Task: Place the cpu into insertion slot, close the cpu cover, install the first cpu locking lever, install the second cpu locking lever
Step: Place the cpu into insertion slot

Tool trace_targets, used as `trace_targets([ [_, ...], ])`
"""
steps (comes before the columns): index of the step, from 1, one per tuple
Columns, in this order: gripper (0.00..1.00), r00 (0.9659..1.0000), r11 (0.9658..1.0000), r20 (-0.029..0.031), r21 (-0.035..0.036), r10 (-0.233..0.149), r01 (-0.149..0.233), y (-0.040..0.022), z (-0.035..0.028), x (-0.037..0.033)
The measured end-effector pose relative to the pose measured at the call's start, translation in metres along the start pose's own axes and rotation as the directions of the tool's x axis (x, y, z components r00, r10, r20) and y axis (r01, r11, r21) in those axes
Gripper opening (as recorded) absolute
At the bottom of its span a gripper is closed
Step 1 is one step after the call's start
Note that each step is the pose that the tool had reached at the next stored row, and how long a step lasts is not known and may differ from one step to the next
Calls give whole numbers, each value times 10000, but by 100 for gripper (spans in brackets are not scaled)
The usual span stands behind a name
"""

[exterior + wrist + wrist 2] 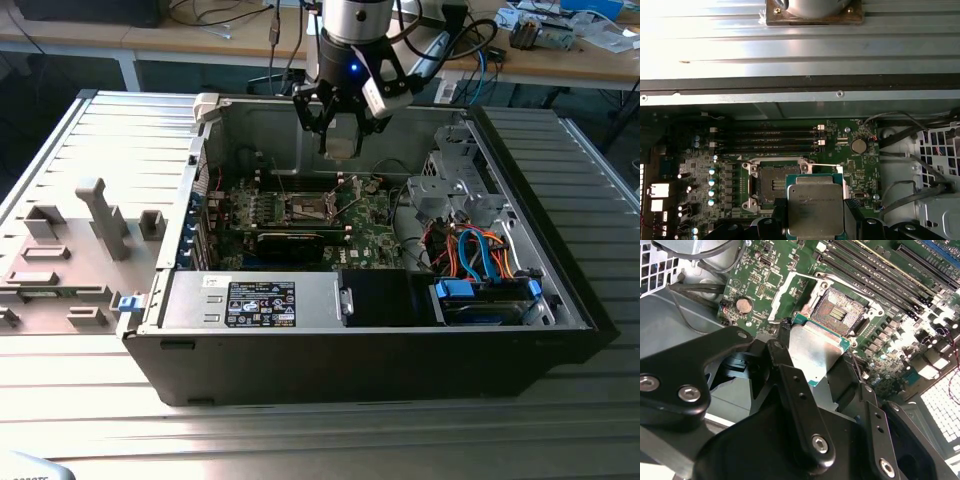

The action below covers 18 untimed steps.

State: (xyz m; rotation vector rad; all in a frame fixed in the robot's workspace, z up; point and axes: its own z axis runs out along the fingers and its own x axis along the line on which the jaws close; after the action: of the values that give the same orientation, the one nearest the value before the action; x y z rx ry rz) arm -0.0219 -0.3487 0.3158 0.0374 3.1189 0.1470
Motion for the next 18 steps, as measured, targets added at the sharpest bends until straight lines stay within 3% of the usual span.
trace_targets([
  [18, 54, 10000, 10000, 0, 0, 0, 0, -3, 34, 1],
])
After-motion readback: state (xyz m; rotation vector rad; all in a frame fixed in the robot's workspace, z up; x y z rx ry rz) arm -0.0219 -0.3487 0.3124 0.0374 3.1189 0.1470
